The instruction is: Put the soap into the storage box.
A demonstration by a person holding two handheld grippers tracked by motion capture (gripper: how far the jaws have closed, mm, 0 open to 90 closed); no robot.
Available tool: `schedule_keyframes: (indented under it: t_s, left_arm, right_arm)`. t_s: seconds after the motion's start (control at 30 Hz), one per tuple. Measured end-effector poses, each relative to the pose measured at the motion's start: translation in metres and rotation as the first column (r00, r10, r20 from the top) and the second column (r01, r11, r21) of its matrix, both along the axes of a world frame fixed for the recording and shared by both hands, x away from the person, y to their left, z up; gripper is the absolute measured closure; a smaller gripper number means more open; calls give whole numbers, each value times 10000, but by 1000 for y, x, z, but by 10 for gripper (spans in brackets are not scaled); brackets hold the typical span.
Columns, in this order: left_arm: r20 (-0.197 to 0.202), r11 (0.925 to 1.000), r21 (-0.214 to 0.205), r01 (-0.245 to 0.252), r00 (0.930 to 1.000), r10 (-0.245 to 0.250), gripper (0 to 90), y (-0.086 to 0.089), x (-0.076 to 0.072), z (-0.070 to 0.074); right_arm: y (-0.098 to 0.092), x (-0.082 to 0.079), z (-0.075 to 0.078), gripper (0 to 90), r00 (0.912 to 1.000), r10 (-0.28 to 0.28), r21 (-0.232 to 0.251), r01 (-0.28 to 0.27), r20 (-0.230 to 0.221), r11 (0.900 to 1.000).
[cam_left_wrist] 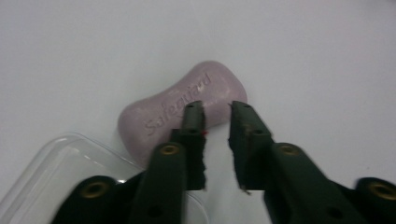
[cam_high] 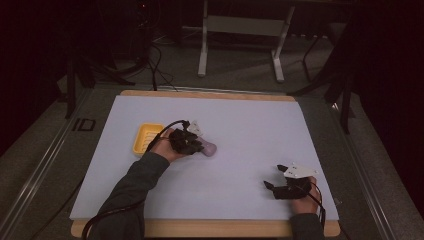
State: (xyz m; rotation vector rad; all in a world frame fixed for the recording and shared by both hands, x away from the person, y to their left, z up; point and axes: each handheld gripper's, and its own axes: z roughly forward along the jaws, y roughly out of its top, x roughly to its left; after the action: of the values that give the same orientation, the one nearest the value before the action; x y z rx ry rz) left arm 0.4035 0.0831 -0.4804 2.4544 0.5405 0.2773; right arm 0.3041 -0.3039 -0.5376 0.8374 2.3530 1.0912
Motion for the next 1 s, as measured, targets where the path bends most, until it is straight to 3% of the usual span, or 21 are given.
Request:
schedule_keyframes:
  t_s: [0.13, 0.77, 1.0]
  left_arm:
    - [-57, 9995, 248, 208, 9998, -207, 898, -6, -1, -4]
    - [-751, 9909, 885, 1014, 9927, -949, 899, -27, -3, -26]
    - [-756, 9845, 1332, 1139, 9916, -1045, 899, -38, -1, -29]
  right_arm:
    - [1, 0, 0, 181, 10000, 17, -72, -17, -19, 10000]
    - [1, 1, 0, 183, 9999, 90, -104, -91, -45, 9999]
    - [1, 1, -1, 183, 9999, 109, -90, -109, -59, 9999]
